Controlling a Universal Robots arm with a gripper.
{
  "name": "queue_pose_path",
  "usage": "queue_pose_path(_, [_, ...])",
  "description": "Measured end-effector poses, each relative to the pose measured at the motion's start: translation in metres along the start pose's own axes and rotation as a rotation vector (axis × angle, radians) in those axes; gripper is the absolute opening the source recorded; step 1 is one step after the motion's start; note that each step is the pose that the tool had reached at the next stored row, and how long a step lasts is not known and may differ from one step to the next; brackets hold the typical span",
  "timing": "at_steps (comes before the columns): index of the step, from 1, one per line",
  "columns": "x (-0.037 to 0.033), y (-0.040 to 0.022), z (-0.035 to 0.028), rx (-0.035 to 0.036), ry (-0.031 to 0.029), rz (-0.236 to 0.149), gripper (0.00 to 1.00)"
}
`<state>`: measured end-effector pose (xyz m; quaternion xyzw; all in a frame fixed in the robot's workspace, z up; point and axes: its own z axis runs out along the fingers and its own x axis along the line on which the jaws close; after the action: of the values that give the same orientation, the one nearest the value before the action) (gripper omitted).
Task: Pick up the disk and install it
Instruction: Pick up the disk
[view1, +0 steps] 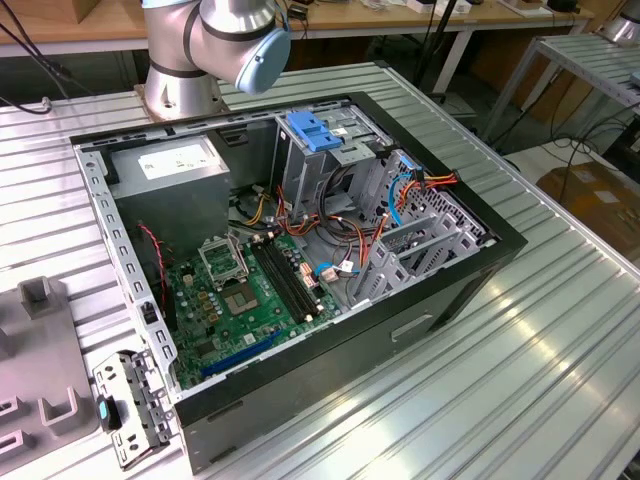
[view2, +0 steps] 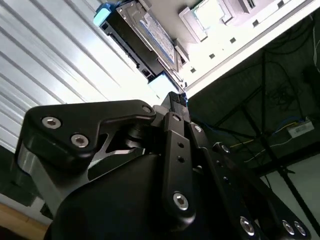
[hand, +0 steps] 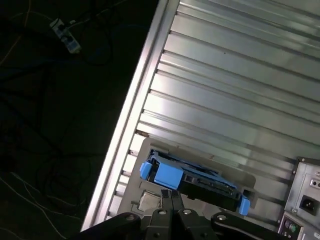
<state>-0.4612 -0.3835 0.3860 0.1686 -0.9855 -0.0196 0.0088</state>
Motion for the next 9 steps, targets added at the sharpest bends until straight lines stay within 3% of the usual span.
queue_pose_path(9, [0.0000,0.0000,0.0000,0.0018,0.0065,-0.152,0.11])
